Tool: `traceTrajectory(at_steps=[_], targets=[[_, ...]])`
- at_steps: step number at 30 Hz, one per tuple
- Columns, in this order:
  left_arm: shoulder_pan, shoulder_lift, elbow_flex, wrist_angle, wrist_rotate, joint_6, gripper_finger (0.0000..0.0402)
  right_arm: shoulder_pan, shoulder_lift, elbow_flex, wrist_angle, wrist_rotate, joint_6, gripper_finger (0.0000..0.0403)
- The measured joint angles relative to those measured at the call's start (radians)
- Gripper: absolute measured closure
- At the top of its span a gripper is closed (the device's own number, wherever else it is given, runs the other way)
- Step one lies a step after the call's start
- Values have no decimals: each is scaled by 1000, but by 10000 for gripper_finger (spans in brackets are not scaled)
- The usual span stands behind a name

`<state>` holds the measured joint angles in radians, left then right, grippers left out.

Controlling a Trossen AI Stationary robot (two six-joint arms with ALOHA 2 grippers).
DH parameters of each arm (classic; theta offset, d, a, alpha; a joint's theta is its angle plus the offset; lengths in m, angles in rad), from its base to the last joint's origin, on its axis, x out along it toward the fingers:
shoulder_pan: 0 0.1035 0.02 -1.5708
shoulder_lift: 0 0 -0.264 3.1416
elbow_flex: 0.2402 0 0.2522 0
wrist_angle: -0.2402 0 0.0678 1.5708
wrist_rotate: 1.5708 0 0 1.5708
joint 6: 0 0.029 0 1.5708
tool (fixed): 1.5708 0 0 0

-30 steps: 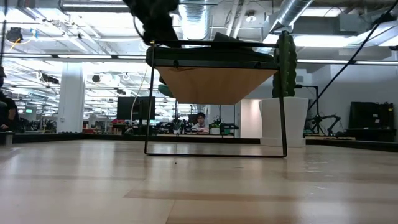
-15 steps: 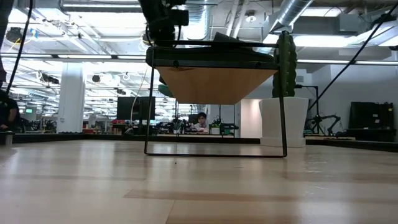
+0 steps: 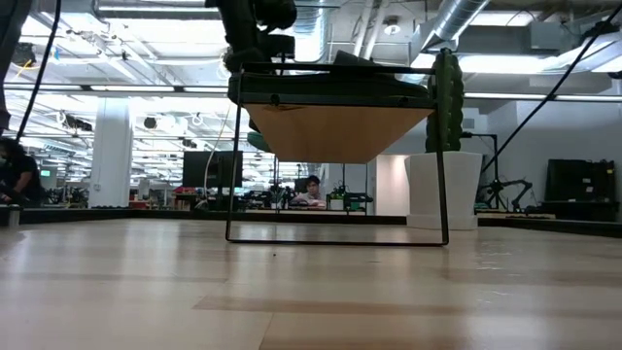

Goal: Pick and place slides into the shelf
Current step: Adjust the top black slipper on the shelf

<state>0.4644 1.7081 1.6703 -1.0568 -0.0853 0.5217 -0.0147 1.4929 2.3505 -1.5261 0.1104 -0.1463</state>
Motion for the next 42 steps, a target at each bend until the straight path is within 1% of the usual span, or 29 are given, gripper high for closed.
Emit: traceTrajectory(at_steps=[2,9,12,23,27,34,38,42], targets=[[-3,4,4,41,1,6,401,0,0,0,0,0,6,403],[-7,32,-4,24,9,21,401,1,0,0,0,0,19,403],[-13,29,-22,56,10,32,401,1,0,0,0,0,23,403],[-15,29,-24,51,3,31,401,1,0,0,0,0,22,403],[-32,29,-24,52,19,32,402,1,0,0,0,0,18,403],[-51,29,-24,52,17,32,401,1,0,0,0,0,16,403],[-51,29,-24,52,10,17,402,1,0,0,0,-1,16,403],[-66,29,-24,44,23,1,401,15,1,0,0,-1,16,403]])
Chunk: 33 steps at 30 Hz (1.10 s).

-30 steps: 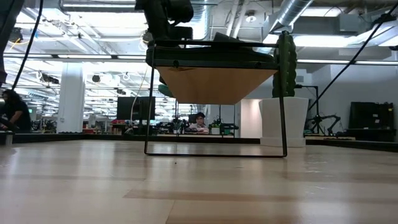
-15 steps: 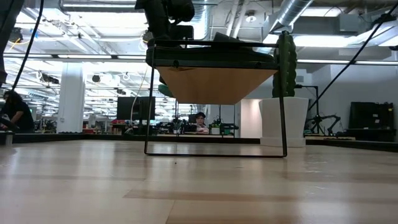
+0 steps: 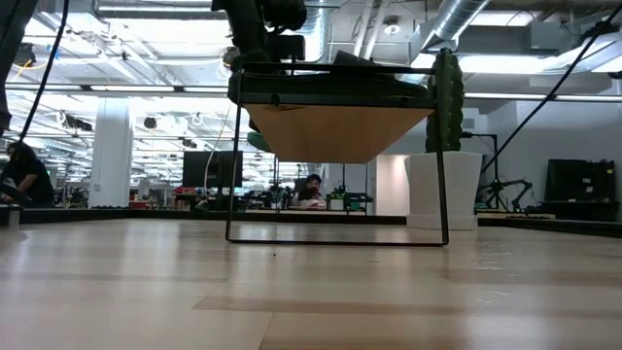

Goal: Pick and place slides into the shelf
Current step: Adjust the top black slipper on the shelf

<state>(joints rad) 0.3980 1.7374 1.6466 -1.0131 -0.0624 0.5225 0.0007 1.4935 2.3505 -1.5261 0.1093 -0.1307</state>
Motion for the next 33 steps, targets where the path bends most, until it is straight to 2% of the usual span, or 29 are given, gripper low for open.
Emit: traceTrajectory(at_steps=[11,17,21,33], targets=[[-80,0,0,-32,32,-47,401,46,0,0,0,-3,10,403],[-94,0,0,-26,-129,-6,401,52,0,0,0,2,12,403],[-75,12,0,-13,-125,3,401,52,0,0,0,3,19,403],[-44,14,-2,22,-199,57,401,52,0,0,1,4,28,403]])
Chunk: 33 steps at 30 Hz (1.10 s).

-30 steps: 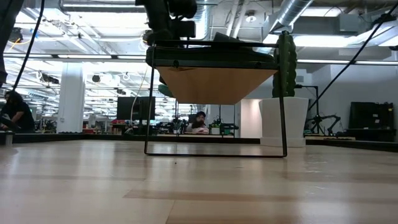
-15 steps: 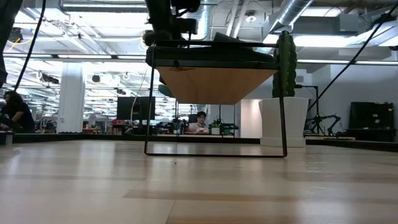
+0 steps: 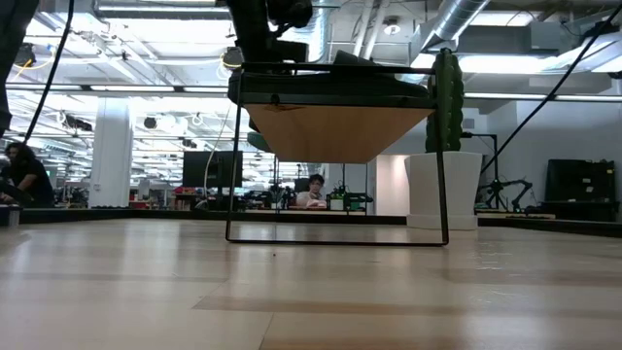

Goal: Pick and place slides into the shelf
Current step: Adjust the top black slipper on the shelf

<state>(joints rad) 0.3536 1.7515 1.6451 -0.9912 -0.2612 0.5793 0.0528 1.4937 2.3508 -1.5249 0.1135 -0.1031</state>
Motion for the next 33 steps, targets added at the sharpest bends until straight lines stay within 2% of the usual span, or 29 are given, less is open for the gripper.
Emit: traceTrajectory(at_steps=[6,10,19,33], targets=[[25,0,0,-6,-2,3,401,0,0,0,0,0,0,403],[43,0,0,-19,56,-13,401,0,0,0,1,0,0,403],[48,0,0,-32,75,-19,401,-1,0,0,1,0,-1,403],[-16,1,0,-59,145,-49,401,-1,0,0,1,0,-1,403]])
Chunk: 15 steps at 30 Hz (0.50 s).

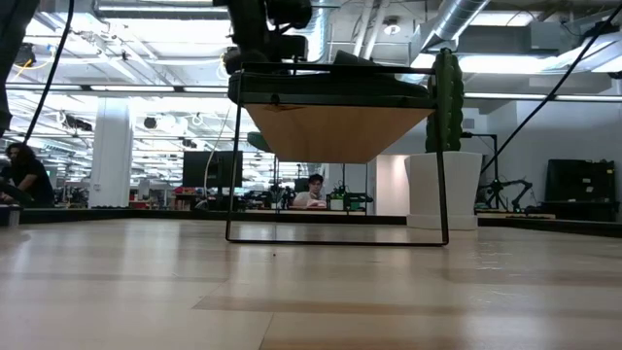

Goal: Pick and place slides into the shelf
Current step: Adjust the top black slipper on the shelf

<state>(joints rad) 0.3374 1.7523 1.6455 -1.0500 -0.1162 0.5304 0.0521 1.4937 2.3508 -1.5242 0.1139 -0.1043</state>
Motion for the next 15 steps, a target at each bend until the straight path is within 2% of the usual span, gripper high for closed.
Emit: traceTrajectory(at_steps=[10,15], targets=[[-56,0,0,-18,1,-12,401,1,0,0,0,-3,0,403],[-61,0,0,-23,-43,-29,401,-2,0,0,0,-3,-9,403]])
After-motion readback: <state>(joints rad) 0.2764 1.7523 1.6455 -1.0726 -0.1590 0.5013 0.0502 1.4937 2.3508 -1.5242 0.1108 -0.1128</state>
